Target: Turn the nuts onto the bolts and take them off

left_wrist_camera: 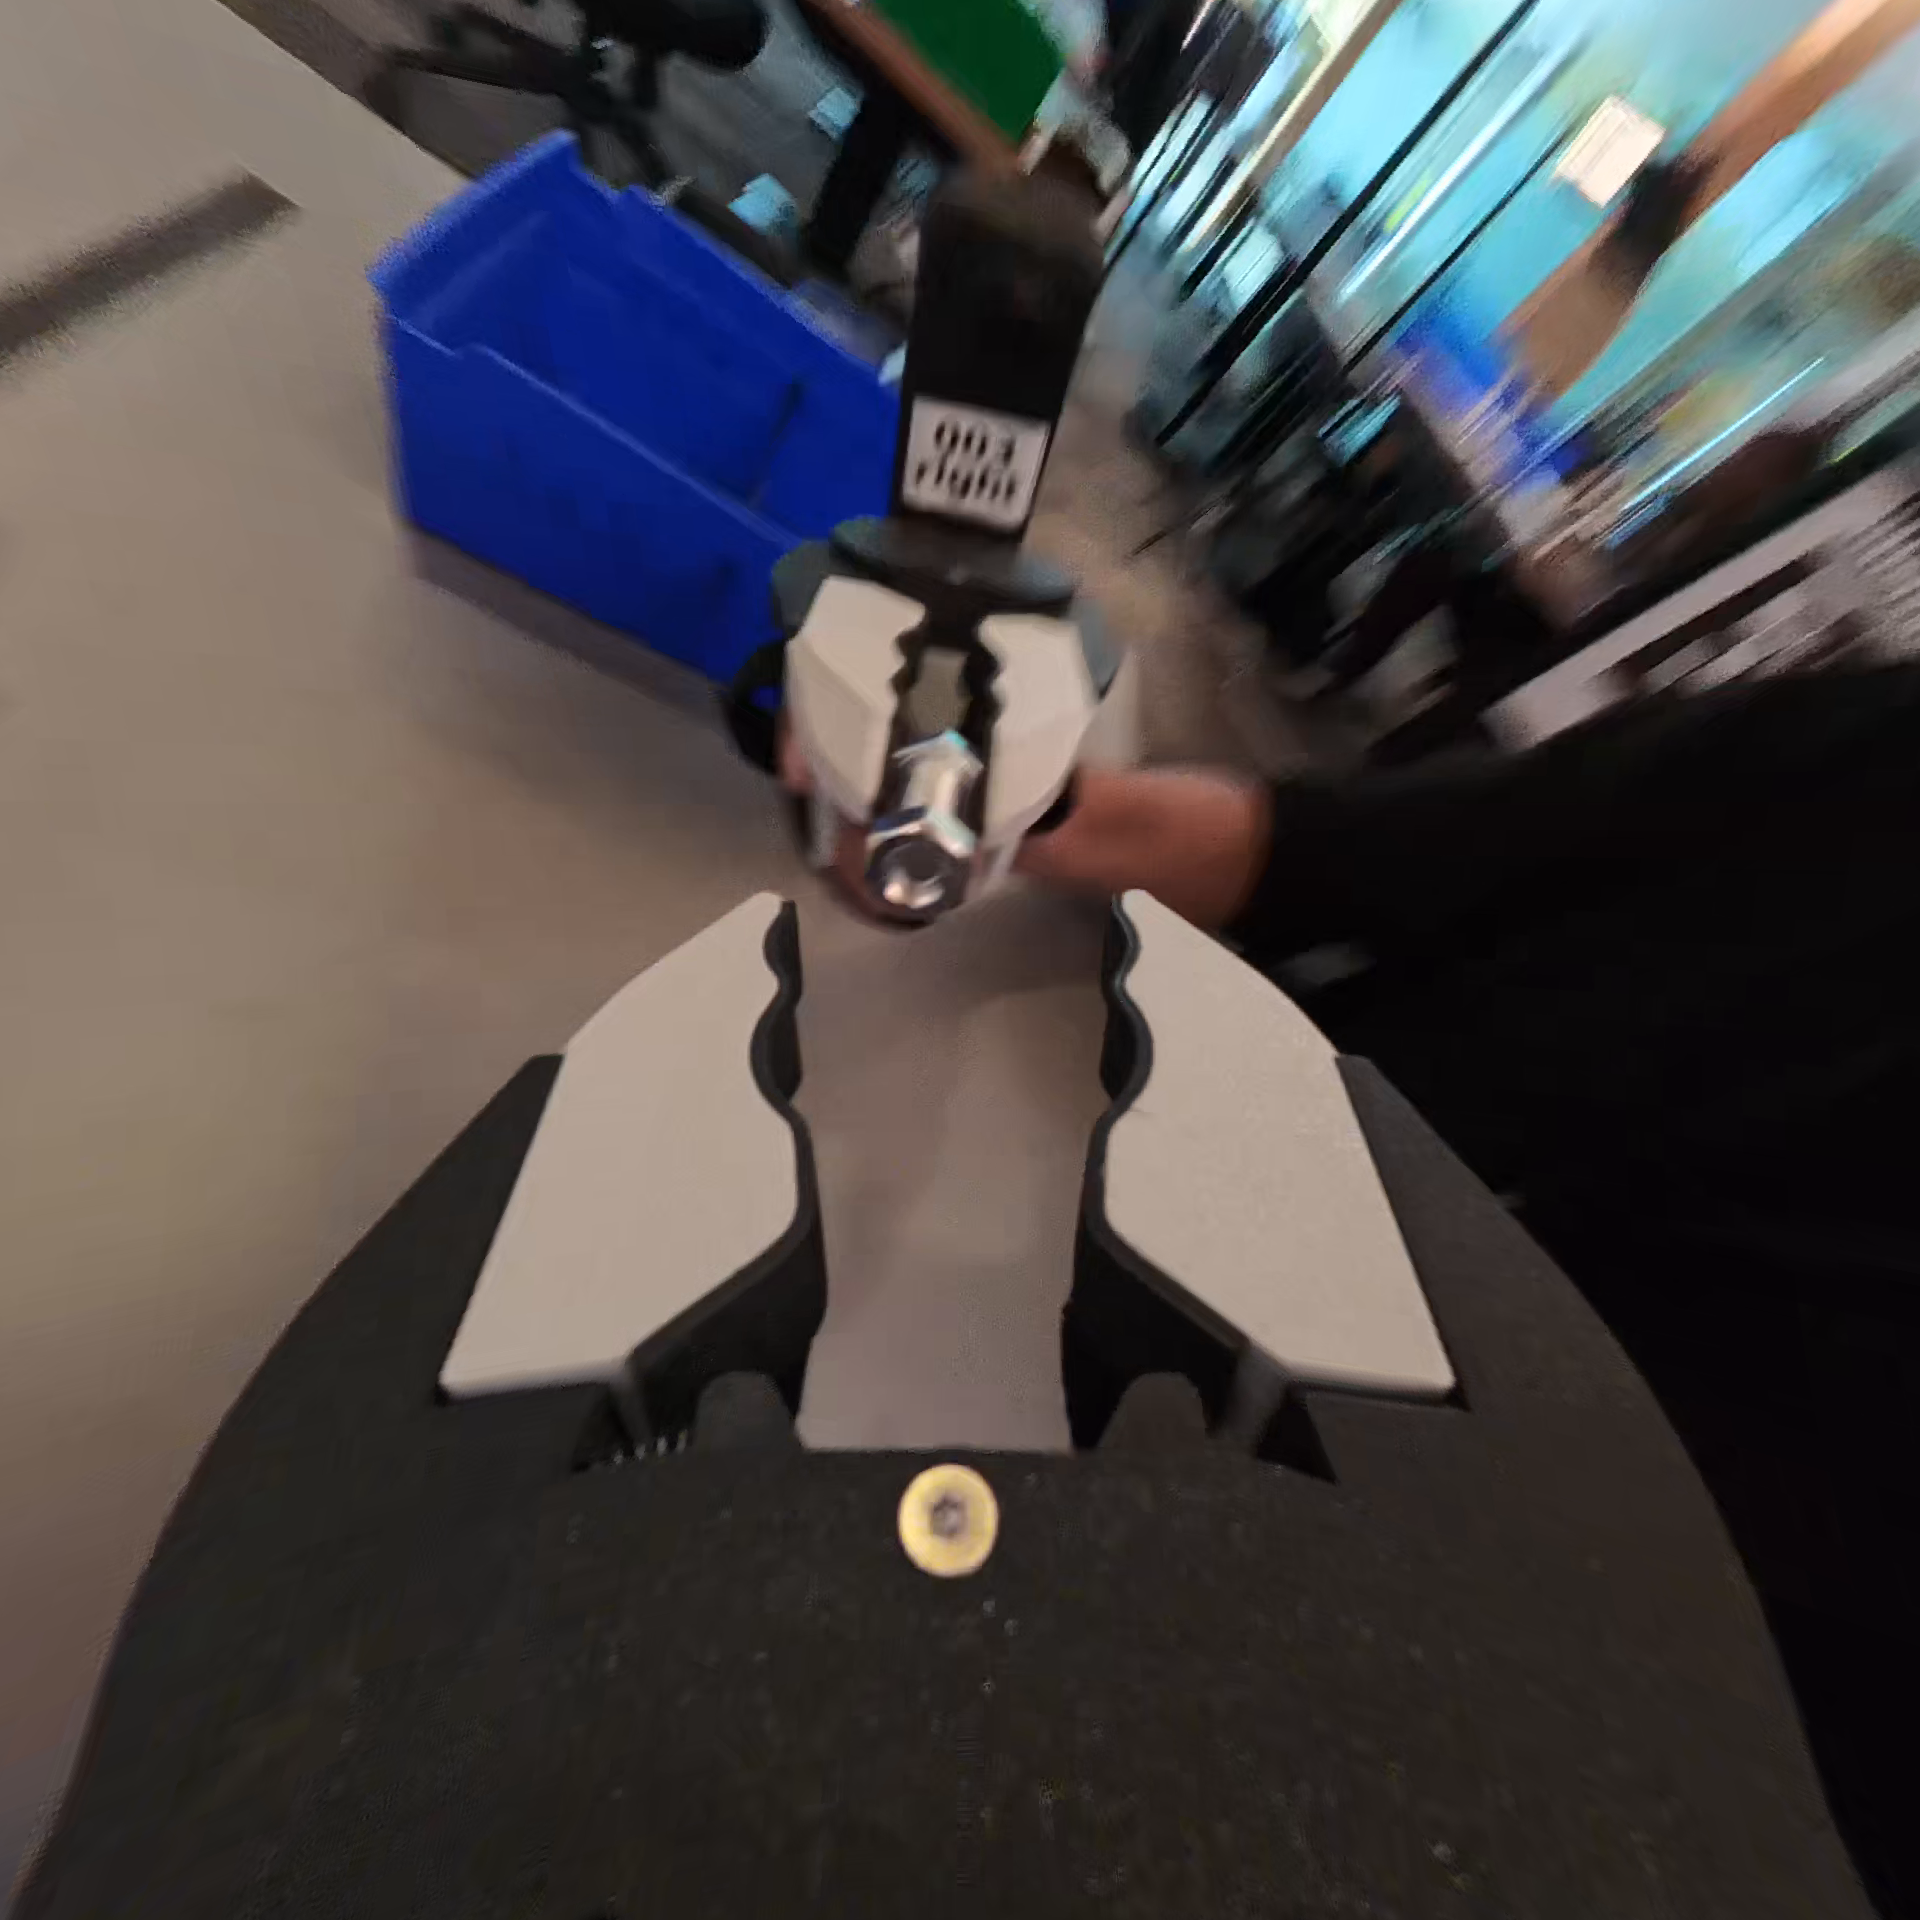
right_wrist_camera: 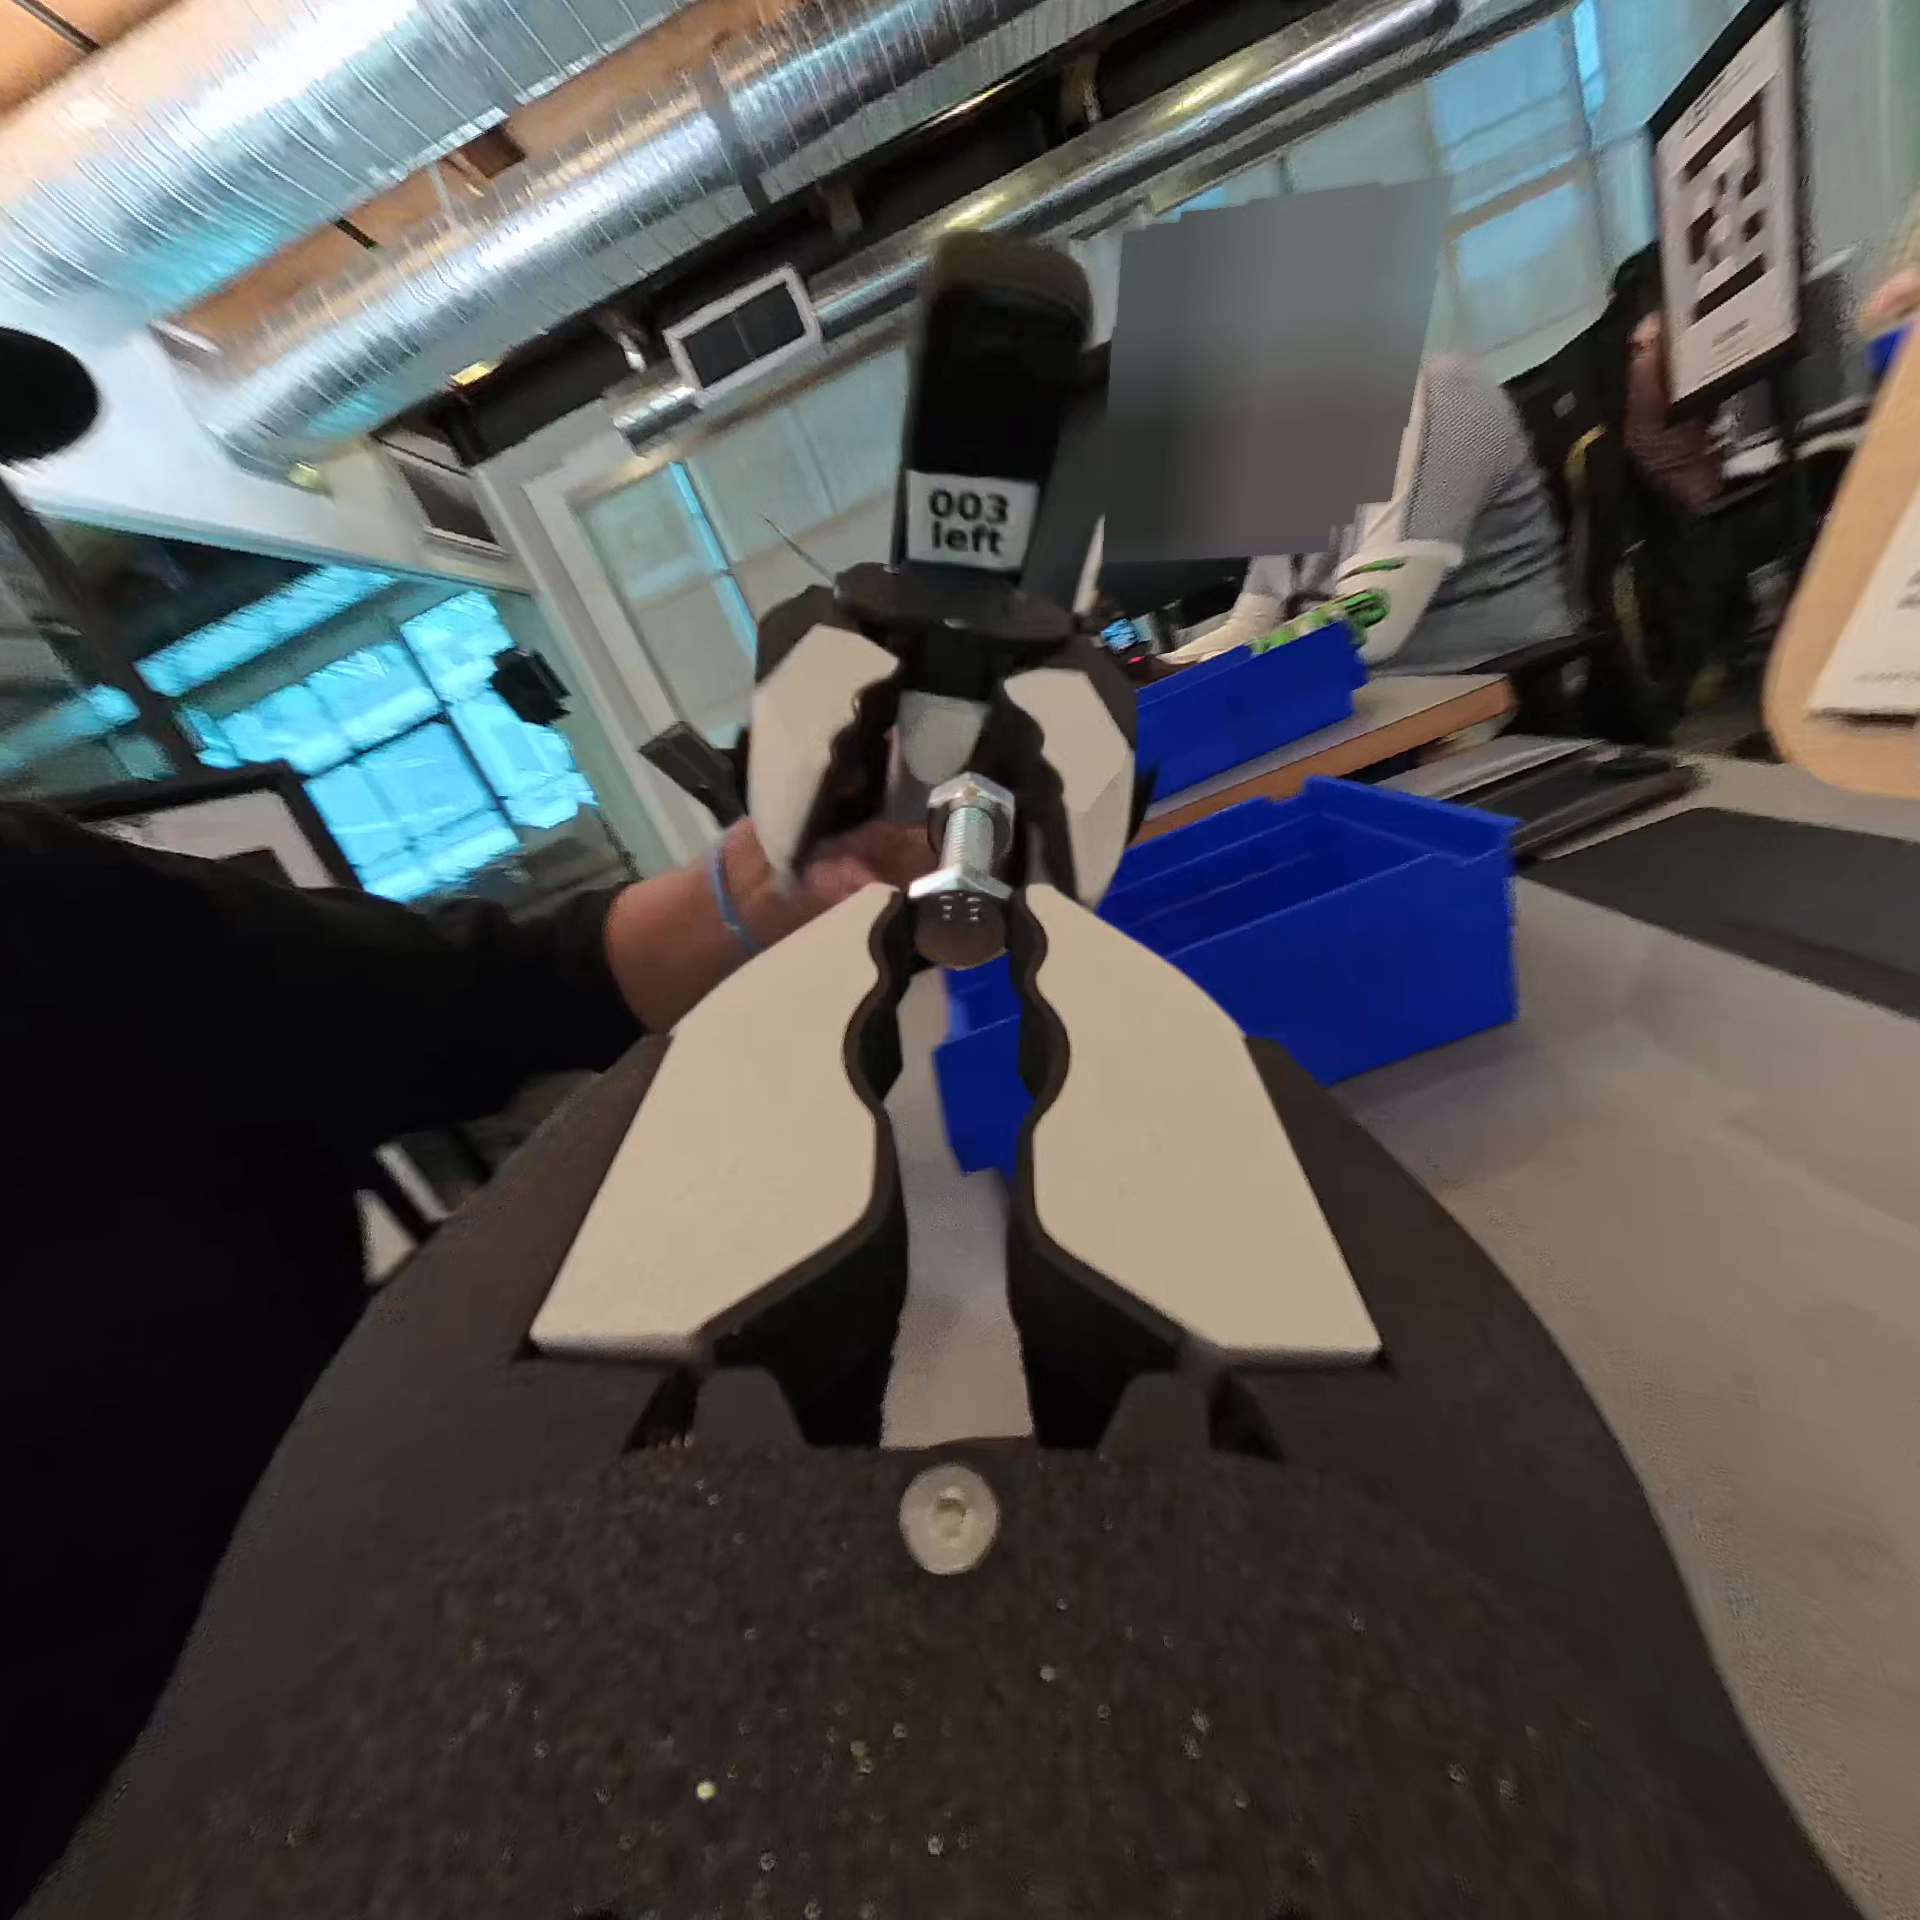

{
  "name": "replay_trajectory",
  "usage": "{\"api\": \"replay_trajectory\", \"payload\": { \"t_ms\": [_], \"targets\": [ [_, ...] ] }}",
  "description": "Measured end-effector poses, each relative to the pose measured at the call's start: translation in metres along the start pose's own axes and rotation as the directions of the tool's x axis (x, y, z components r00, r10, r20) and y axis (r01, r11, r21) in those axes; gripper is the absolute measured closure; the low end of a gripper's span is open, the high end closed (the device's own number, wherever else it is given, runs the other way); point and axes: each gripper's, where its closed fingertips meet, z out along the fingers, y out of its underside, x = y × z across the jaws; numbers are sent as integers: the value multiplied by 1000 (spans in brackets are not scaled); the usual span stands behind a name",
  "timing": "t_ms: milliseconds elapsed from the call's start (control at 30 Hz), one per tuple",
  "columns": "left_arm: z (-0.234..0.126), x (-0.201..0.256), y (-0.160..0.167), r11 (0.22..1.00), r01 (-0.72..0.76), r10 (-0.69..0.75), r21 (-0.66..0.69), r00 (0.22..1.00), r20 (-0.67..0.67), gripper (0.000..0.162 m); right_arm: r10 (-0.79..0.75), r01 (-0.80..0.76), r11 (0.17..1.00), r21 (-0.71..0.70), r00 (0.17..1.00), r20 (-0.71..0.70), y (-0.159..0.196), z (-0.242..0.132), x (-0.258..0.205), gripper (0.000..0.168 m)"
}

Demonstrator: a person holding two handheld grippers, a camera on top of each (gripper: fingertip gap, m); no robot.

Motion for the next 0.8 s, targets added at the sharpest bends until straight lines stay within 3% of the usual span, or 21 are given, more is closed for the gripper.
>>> {"api": "replay_trajectory", "payload": {
  "t_ms": [67, 133, 267, 367, 500, 600, 633, 700, 733, 800],
  "targets": [
    [-3, -13, 10, 961, -252, 268, -109, 947, 177, 112, 69, -70, 998, 7, 996, 51, 1, 1, -4, 151],
    [-3, -15, 16, 895, -395, 437, -206, 869, 230, 118, 134, -136, 991, 14, 985, 104, 1, 3, -8, 151],
    [3, -4, 15, 813, -531, 578, -242, 786, 219, 130, 185, -186, 983, -10, 971, 149, 9, 8, -13, 151],
    [3, 0, 10, 809, -548, 586, -212, 780, 219, 142, 180, -181, 983, -11, 971, 160, 10, 10, -17, 151],
    [4, 6, 12, 955, -272, 283, -118, 954, 96, 143, 5, -2, 999, -42, 997, 78, 15, 10, -16, 150],
    [6, 7, 11, 995, 68, -68, -71, 998, -4, 143, -192, 189, 978, -93, 981, -24, 18, 9, -11, 151],
    [6, 9, 11, 970, 234, -238, -69, 969, -61, 143, -263, 256, 961, -105, 963, -57, 18, 9, -11, 151],
    [5, 13, 5, 839, 541, -541, -67, 812, -221, 143, -346, 333, 934, -127, 933, -98, 17, 9, -10, 151],
    [4, 14, 2, 782, 619, -611, -76, 736, -291, 143, -341, 328, 936, -128, 936, -93, 15, 8, -10, 151],
    [4, 14, 4, 778, 622, -611, -89, 715, -341, 143, -300, 290, 950, -118, 950, -83, 14, 7, -8, 151]
  ]
}}
